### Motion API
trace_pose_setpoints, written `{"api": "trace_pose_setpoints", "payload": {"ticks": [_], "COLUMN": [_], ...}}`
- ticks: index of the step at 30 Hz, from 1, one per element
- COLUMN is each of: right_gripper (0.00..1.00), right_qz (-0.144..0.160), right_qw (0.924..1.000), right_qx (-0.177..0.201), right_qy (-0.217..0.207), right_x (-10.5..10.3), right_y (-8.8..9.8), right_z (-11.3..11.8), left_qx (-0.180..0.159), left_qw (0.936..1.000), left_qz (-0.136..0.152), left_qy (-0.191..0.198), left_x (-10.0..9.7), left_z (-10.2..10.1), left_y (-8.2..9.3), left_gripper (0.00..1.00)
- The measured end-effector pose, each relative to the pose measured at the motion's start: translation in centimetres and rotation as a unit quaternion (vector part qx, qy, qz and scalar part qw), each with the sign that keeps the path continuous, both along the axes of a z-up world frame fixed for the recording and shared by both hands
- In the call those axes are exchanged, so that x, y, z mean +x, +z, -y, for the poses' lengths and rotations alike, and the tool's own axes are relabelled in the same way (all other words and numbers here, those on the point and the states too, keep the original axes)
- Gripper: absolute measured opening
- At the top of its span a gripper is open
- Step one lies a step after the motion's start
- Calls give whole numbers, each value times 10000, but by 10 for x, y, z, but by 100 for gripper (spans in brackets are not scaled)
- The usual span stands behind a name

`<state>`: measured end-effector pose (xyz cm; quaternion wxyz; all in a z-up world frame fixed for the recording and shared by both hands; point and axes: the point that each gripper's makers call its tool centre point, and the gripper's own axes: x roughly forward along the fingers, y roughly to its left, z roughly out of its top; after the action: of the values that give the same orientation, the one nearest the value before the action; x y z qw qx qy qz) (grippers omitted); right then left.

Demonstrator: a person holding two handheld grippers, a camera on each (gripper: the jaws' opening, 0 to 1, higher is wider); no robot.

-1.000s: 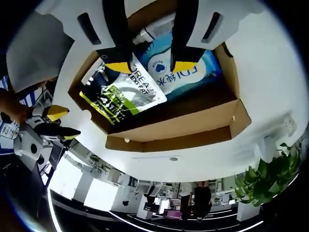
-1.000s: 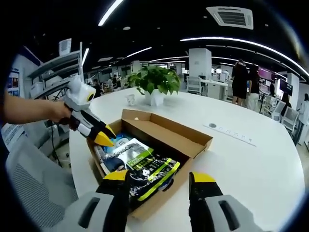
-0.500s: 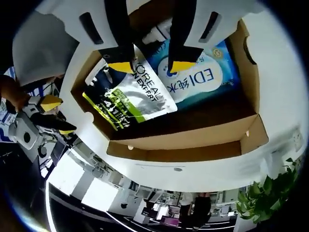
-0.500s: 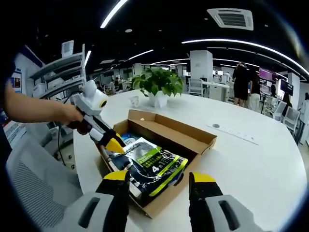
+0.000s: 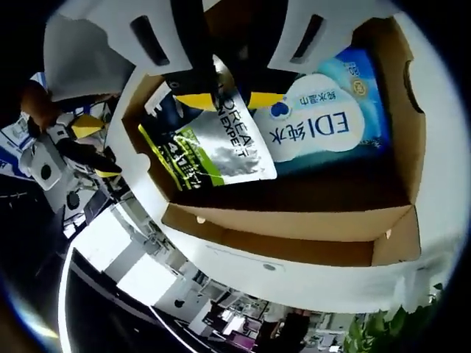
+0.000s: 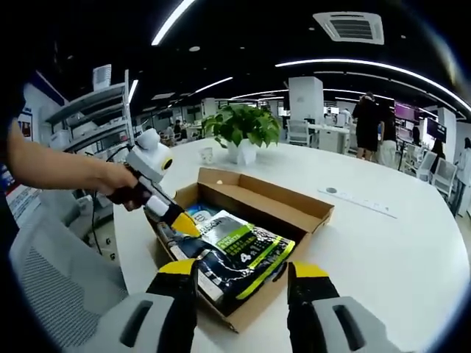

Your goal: Operate the shoe box by opening the lid, removing the specified soft item, and placing it in the target area until the item is outside and the box remains undamaged.

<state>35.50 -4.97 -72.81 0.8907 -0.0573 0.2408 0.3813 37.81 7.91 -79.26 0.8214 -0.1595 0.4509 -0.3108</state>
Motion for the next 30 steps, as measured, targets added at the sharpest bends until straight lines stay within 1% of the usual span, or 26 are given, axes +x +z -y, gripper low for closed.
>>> {"api": "trace_pose_setpoints", "payload": {"ticks": [4,6,8,14,18,24,30], "right_gripper": [46,46,46,46,45,44,43], "right_qz": [-14,-20,-24,-43,-58,-115,-173], "right_qw": [10000,10000,10000,10000,9999,9999,9997], "right_qx": [-6,-21,-27,-43,-61,-52,-66], "right_qy": [-6,-5,3,26,58,81,159], "right_x": [0,0,-1,-1,0,4,7], "right_y": [-2,-3,-4,-5,-4,-4,-7], "right_z": [-1,-1,-2,-4,-6,-11,-20], "left_qx": [-111,-131,-118,-56,5,53,100], "left_qw": [9999,9999,9999,10000,10000,9997,9996], "left_qz": [-66,-67,-3,27,60,112,129], "left_qy": [64,71,54,14,37,188,244], "left_x": [0,0,1,1,2,5,5], "left_z": [1,2,1,2,-1,-13,-22], "left_y": [0,0,1,3,4,7,9], "left_gripper": [11,7,2,0,0,0,0]}}
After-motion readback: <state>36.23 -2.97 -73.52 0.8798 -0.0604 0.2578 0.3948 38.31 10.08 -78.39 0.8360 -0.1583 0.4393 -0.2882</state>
